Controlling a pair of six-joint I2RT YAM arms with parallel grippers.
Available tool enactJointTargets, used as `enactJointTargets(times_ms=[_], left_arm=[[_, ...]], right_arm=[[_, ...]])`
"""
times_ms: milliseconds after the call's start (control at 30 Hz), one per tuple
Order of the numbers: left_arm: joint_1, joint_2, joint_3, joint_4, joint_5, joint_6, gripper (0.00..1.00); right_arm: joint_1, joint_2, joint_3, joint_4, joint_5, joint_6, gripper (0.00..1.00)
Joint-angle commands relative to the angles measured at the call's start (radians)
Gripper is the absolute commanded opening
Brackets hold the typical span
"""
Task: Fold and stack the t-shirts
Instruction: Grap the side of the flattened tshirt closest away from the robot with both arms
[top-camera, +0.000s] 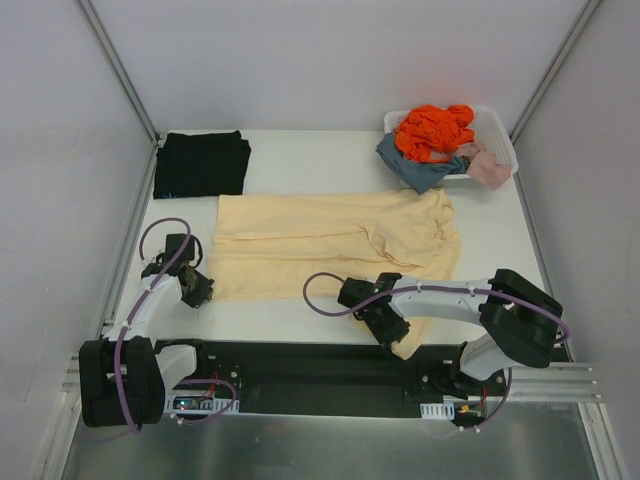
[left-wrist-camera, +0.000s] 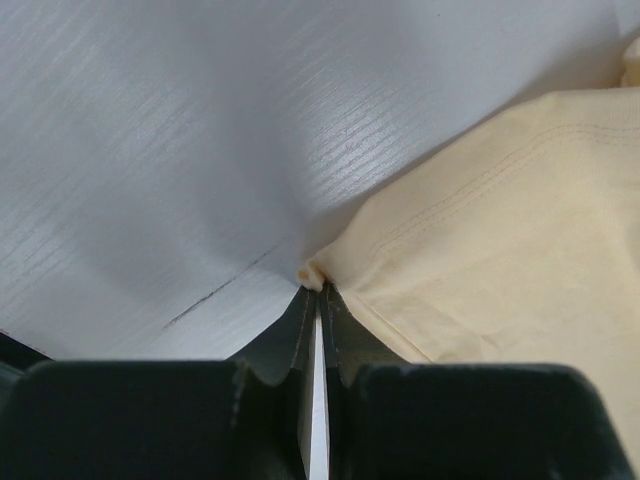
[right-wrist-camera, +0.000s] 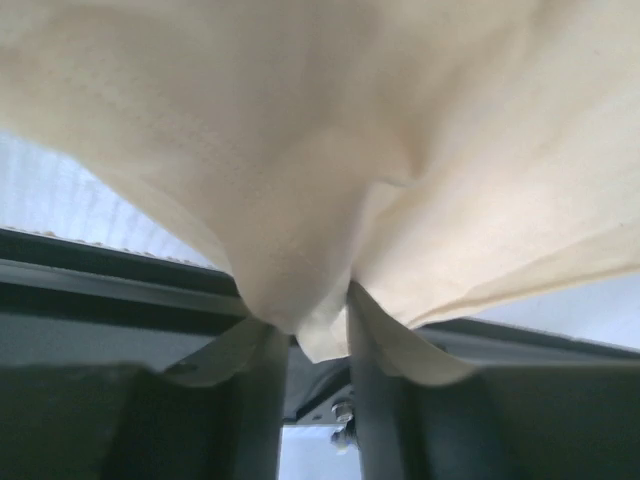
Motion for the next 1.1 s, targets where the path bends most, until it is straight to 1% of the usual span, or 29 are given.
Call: enactJointTargets(times_ms=[0,67,133,200,267,333,367,400,467,500,533,733,867,933,1033,1067], left_arm=[[0.007,0.009,0.013,0.000,-0.008,-0.001,0.00],[0.007,0.004,0.013,0.000,-0.005,-0.009,0.00],[0.006,-0.007,0.013,-0.002,0.001,-0.016,0.00],[0.006,-0.036,0.017,-0.022,0.024,-0.024,0.00],[0.007,-0.085,0.013,-0.039,0.030,-0.056,0.00],[0.007,-0.117,0.004,-0.088,0.021,-0.104,0.00],[0.007,-0.148,0.004,-0.111,0.012,-0.117,0.00],[0.007,-0.162,0.005,-0.167,-0.013,-0.152,0.00],[0.007,-0.203,0.013,-0.224,-0.039,-0.176,0.00],[0.007,-0.217,0.014,-0.271,-0.050,-0.196,0.00],[0.007,-0.229,0.019,-0.292,-0.074,-0.205,0.00],[0.007,-0.268,0.025,-0.390,-0.091,-0.236,0.00],[0.009,-0.284,0.022,-0.398,-0.099,-0.248,0.00],[0.007,-0.284,0.043,-0.399,-0.091,-0.245,0.00],[0.007,-0.277,0.083,-0.398,-0.099,-0.234,0.00],[0.006,-0.272,0.094,-0.396,-0.100,-0.233,0.00]], right_arm=[[-0.023,0.017,-0.004,-0.017,0.056,0.024,0.17],[-0.021,0.011,0.010,-0.028,0.053,0.013,0.15],[-0.023,-0.004,0.039,-0.079,0.054,0.000,0.11],[-0.023,-0.042,0.063,-0.147,0.047,-0.007,0.01],[-0.023,-0.070,0.103,-0.207,0.031,-0.017,0.01],[-0.023,-0.116,0.134,-0.279,-0.016,-0.031,0.01],[-0.023,-0.130,0.140,-0.296,-0.041,-0.045,0.01],[-0.023,-0.151,0.145,-0.321,-0.097,-0.056,0.00],[-0.021,-0.164,0.142,-0.329,-0.148,-0.074,0.01],[-0.021,-0.172,0.137,-0.333,-0.217,-0.089,0.01],[-0.021,-0.173,0.131,-0.336,-0.242,-0.102,0.01],[-0.021,-0.159,0.117,-0.393,-0.303,-0.158,0.01],[-0.026,-0.165,0.145,-0.398,-0.297,-0.174,0.02],[-0.035,-0.162,0.172,-0.401,-0.282,-0.184,0.02],[-0.078,-0.162,0.209,-0.425,-0.231,-0.204,0.02],[-0.116,-0.162,0.218,-0.441,-0.192,-0.209,0.02]])
